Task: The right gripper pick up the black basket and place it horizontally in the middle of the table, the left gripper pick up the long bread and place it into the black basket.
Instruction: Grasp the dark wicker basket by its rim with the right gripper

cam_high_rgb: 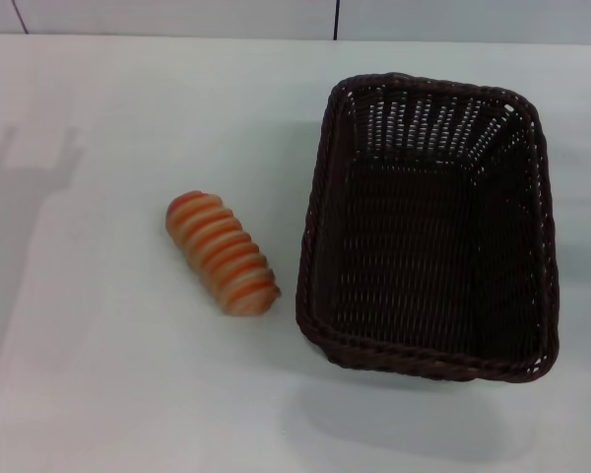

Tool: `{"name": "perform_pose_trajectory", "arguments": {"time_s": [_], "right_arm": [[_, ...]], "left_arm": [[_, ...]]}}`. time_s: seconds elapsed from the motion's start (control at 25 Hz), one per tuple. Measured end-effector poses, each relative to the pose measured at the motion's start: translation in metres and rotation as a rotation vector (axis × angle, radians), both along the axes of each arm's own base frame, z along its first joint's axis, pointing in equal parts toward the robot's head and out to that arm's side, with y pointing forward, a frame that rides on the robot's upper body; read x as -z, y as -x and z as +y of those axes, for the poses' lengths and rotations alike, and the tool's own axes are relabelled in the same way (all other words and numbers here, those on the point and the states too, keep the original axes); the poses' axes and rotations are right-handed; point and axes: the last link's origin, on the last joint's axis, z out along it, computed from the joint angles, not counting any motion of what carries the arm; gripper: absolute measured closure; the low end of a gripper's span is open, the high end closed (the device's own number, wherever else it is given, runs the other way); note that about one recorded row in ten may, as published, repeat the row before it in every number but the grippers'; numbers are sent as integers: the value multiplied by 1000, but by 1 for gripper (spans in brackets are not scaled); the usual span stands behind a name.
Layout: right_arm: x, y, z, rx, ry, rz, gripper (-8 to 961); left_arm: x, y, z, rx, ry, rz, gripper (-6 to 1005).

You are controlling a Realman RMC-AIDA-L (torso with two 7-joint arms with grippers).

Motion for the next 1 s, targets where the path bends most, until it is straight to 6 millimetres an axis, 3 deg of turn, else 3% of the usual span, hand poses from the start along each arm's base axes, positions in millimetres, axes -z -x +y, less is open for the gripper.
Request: {"name": "perform_pose_trajectory", "arguments": {"time_s": [0.4, 0.68, 1.0], "right_arm": [[0, 6, 8, -13, 9, -11, 644], [-14, 4, 11, 1, -58, 19, 644], [-16, 8, 13, -15, -68, 15, 644]], "left_arm": [[4, 12, -10, -48, 10, 1, 144], [4, 25, -11, -128, 18, -1, 144], [6, 24, -9, -128, 27, 3, 145]]}}
